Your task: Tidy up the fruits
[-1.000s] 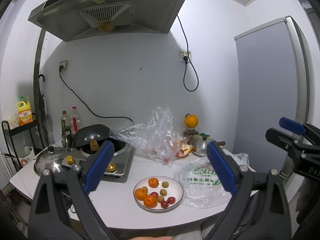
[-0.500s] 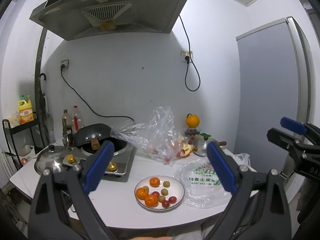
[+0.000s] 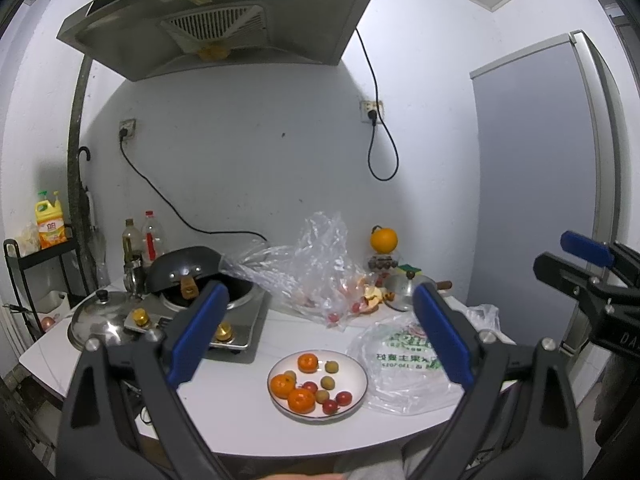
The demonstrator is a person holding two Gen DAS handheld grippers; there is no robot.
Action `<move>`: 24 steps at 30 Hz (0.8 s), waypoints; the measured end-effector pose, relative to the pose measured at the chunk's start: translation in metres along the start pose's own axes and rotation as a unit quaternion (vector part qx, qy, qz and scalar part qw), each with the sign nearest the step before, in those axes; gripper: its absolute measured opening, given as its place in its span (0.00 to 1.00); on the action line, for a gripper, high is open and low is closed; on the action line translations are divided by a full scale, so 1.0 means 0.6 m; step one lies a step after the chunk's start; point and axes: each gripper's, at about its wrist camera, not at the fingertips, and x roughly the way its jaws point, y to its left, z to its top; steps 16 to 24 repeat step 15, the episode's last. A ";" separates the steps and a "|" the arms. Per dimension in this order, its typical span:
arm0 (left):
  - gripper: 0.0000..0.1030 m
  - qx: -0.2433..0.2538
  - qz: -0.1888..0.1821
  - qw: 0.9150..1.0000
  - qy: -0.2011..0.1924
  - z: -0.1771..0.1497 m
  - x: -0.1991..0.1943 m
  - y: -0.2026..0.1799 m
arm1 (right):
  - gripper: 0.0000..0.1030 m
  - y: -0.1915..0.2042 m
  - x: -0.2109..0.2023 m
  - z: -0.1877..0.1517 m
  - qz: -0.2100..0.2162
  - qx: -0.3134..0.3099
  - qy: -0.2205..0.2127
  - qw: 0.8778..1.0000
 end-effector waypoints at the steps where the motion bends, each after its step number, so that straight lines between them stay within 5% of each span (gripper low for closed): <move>1: 0.92 0.000 0.000 1.000 0.000 0.000 0.001 0.000 | 0.73 0.000 0.000 0.000 0.000 0.000 0.000 1.000; 24: 0.92 0.013 -0.013 1.000 -0.008 -0.008 -0.003 -0.002 | 0.73 0.000 0.000 0.000 0.000 -0.001 0.000 1.000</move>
